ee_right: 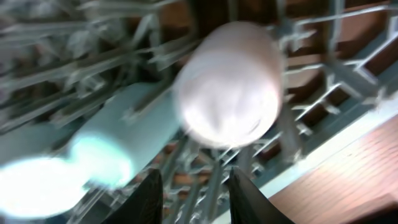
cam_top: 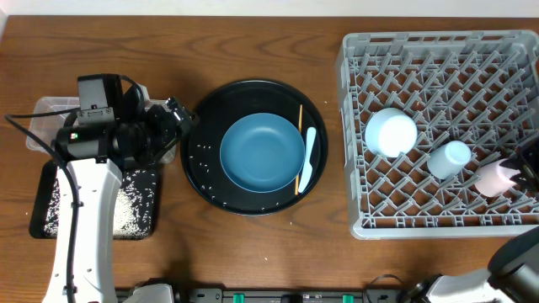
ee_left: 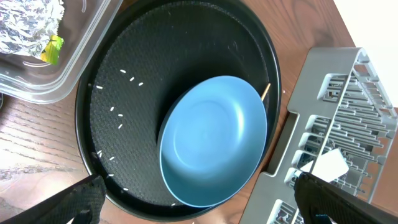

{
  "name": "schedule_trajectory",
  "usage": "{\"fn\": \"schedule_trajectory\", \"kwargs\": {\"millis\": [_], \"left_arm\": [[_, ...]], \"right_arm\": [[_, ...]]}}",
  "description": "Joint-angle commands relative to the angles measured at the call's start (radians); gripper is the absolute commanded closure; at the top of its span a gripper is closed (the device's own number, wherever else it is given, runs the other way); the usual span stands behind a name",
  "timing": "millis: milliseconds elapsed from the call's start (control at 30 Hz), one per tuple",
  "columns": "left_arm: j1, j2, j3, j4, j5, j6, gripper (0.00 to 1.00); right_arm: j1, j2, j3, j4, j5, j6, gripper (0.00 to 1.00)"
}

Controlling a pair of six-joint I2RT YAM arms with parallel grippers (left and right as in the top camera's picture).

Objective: Sort waste into correct bins and load items into the dishwasher rack
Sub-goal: 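Raise the right gripper from the rack and move it left to the tray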

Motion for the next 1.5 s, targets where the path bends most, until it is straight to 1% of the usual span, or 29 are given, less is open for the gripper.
{"fn": "schedule_trajectory", "kwargs": {"millis": [0,100,200,300,433,533,567,600,633,700,800,900,967,1100,1167,1233,1300,1467], "left_arm": [[0.004,0.005,0.006,-0.003,-0.009,0.010,0.02],[0.004,0.005,0.006,-0.003,-0.009,0.010,0.02],[0.004,0.005,0.006,-0.003,-0.009,0.010,0.02],[0.004,0.005,0.006,-0.003,-0.009,0.010,0.02],[0.004,0.005,0.006,-0.003,-0.009,0.010,0.02],[0.004,0.005,0.006,-0.003,-0.009,0.010,0.02],[0.004,0.005,0.006,-0.003,-0.009,0.010,0.02],[0.004,0.005,0.006,-0.003,-0.009,0.010,0.02],[0.004,0.005,0.006,-0.003,-0.009,0.010,0.02],[0.004,0.005,0.006,-0.003,-0.009,0.010,0.02],[0.004,0.005,0.006,-0.003,-0.009,0.010,0.02],[0.004,0.005,0.006,-0.003,-0.009,0.010,0.02],[0.004,0.005,0.006,-0.003,-0.009,0.010,0.02],[0.004,0.005,0.006,-0.003,-0.009,0.010,0.02],[0.004,0.005,0.006,-0.003,-0.009,0.010,0.02],[0.004,0.005,0.006,-0.003,-0.009,0.010,0.02],[0.004,0.005,0.006,-0.003,-0.009,0.010,0.02],[0.004,0.005,0.006,-0.003,-0.009,0.010,0.02]], "right_arm": [[0.018,-0.083,0.032,-0.048,-0.146,-0.075,0.70],[0.062,-0.118,0.032,-0.117,-0.199,-0.151,0.69],[0.137,-0.135,0.031,-0.175,-0.219,-0.214,0.64],[0.255,-0.138,0.024,-0.224,-0.222,-0.270,0.56],[0.425,-0.138,-0.010,-0.244,-0.224,-0.295,0.52],[0.554,-0.138,-0.034,-0.225,-0.226,-0.294,0.50],[0.594,-0.138,-0.043,-0.214,-0.237,-0.294,0.48],[0.634,-0.138,-0.055,-0.198,-0.253,-0.294,0.41],[0.679,-0.138,-0.071,-0.179,-0.279,-0.294,0.38],[0.755,-0.138,-0.100,-0.138,-0.311,-0.294,0.37],[0.870,-0.138,-0.146,-0.074,-0.320,-0.277,0.40],[0.954,-0.138,-0.171,-0.031,-0.320,-0.275,0.39],[0.988,-0.138,-0.171,-0.019,-0.320,-0.267,0.39],[1.029,-0.138,-0.171,-0.013,-0.320,-0.237,0.32],[1.039,-0.138,-0.171,-0.013,-0.320,-0.204,0.21],[1.050,-0.138,-0.171,-0.006,-0.321,-0.172,0.14],[1.059,-0.138,-0.171,0.008,-0.323,-0.158,0.01],[1.065,-0.138,-0.171,0.092,-0.391,-0.155,0.01]]}}
